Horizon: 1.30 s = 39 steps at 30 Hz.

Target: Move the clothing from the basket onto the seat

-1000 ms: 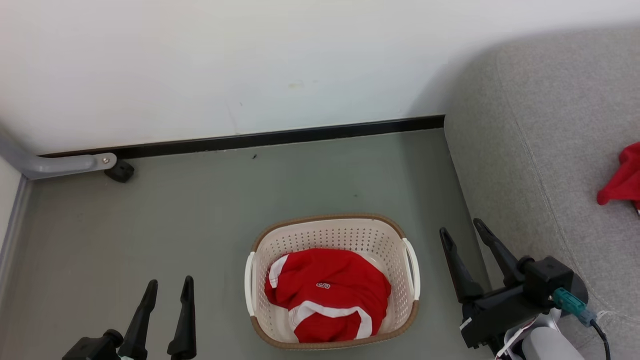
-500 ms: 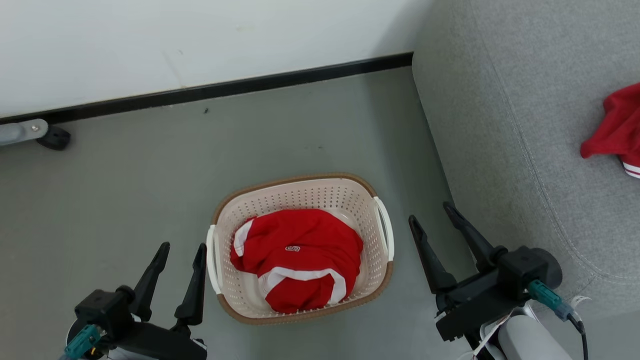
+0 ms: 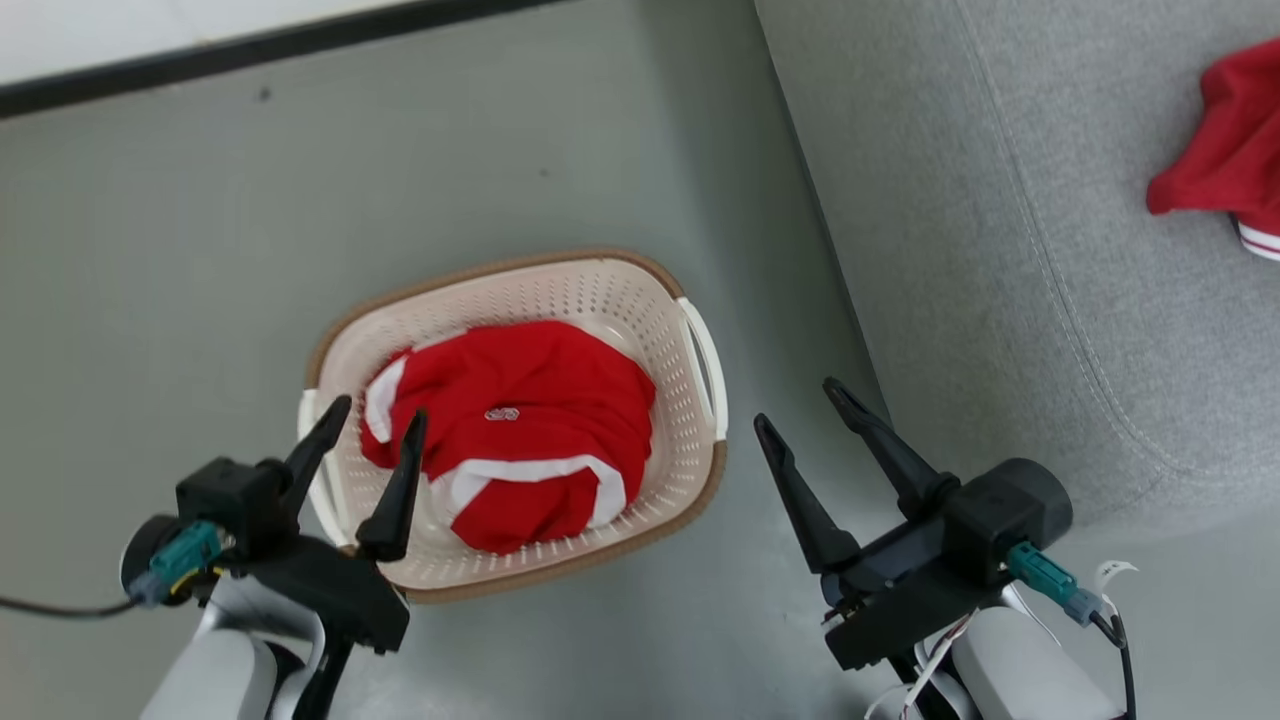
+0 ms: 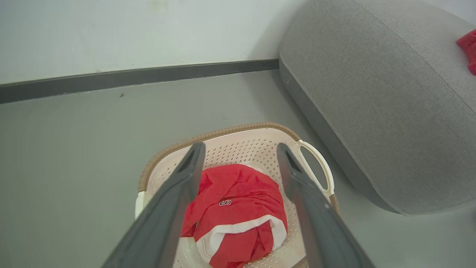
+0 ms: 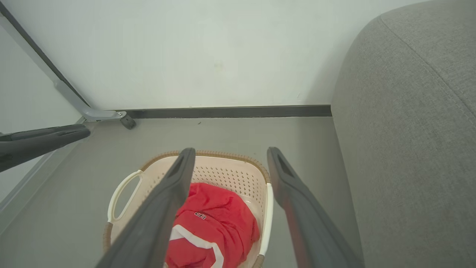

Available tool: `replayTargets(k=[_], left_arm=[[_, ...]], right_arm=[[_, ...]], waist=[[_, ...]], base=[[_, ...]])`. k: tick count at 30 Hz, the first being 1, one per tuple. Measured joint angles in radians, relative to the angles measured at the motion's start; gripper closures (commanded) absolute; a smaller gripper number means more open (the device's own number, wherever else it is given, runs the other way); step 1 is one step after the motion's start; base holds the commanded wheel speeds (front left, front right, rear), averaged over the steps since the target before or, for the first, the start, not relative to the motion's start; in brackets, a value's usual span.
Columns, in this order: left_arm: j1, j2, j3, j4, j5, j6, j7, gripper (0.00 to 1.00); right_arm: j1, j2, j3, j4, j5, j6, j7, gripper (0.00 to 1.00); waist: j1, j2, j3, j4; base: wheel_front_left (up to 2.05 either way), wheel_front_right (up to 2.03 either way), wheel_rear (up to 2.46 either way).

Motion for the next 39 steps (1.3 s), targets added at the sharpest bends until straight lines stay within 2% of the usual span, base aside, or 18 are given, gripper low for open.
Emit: replayTargets(k=[8,16,24,30,39], left_arm=[[-0.072,0.042,-0.011,0.037,0.034,0.0,0.081,0.0],[-0.166,0.063,-0.02,0.056,0.061,0.007,0.157,0.0],[-0.228,0.064,-0.026,0.079,0.095,0.023,0.191,0.0],[-0.249,0.078,-0.038,0.098,0.126,0.042,0.205,0.0],[-0.265,0.09,-0.027,0.147,0.168,0.106,0.234,0.0]], right_arm=[[-0.019,0.002,0.057,-0.019,0.013,-0.006,0.0,0.0],[-0.041,0.003,0.137,-0.061,0.084,-0.054,0.0,0.0],[-0.093,0.004,0.179,-0.067,0.128,-0.085,0.0,0.0],[-0.109,0.006,0.207,-0.066,0.159,-0.111,0.0,0.0],[-0.116,0.007,0.259,-0.069,0.209,-0.144,0.0,0.0]], waist=[[-0.0001,0.0,0.104,-0.043],[-0.0001,0.0,0.224,-0.085],[-0.0001,0.0001,0.32,-0.122],[-0.0003,0.0,0.349,-0.156],[-0.0003,-0.0001,0.367,-0.193]], base=[[0.0,0.0,0.0],[0.0,0.0,0.0],[0.0,0.0,0.0],[0.0,0.0,0.0],[0.0,0.0,0.0]])
